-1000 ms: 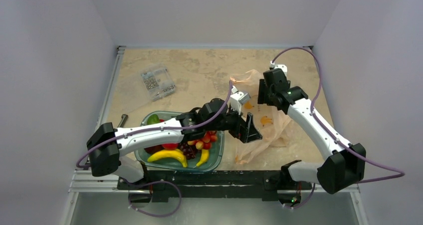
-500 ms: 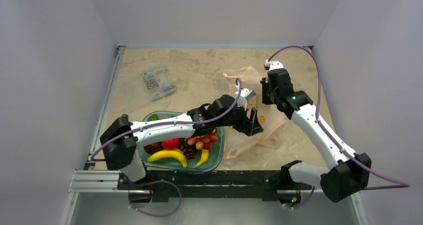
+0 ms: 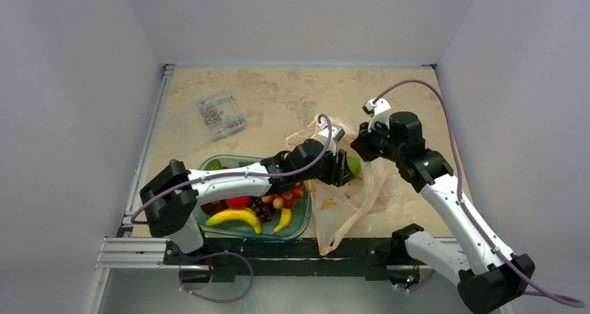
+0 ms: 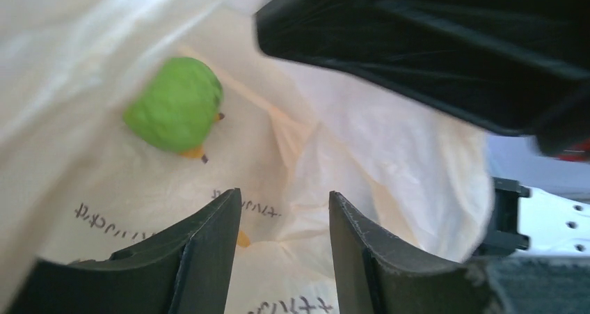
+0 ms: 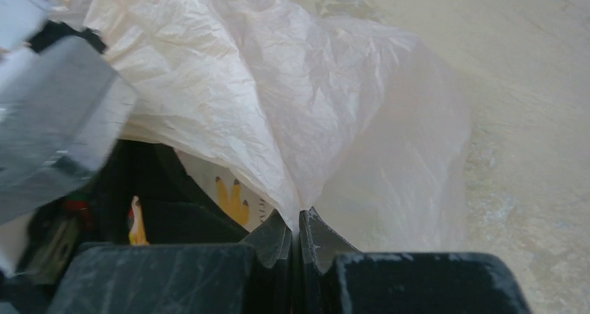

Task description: Take the fake fruits out of the plastic bag

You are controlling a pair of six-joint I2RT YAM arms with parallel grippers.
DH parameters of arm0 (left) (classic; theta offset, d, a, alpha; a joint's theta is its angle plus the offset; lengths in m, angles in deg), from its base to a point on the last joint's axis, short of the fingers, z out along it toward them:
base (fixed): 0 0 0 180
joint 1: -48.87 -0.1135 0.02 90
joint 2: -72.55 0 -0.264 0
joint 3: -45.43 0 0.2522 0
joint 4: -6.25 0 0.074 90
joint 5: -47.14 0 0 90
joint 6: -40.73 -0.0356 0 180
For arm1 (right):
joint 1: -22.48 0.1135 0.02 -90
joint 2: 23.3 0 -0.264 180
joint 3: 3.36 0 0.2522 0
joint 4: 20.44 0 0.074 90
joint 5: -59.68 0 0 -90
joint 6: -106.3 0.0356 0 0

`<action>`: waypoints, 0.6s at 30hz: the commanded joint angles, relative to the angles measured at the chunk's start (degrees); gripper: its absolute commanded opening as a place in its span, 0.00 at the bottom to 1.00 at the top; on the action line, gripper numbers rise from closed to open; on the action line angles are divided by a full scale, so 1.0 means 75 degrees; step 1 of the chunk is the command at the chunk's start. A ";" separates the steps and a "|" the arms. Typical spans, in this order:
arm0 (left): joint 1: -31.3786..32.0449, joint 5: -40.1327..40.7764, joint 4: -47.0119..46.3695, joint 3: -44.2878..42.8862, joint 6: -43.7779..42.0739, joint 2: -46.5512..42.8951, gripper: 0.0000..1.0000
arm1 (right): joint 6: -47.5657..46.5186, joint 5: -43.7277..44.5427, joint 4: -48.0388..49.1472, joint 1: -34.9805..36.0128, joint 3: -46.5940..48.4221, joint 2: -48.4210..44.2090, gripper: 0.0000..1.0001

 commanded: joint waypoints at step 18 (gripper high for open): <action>-0.0001 0.1837 0.1004 -0.1193 -0.0957 0.1770 0.83 | -0.0073 -0.0985 0.0088 0.0028 -0.0052 -0.0235 0.00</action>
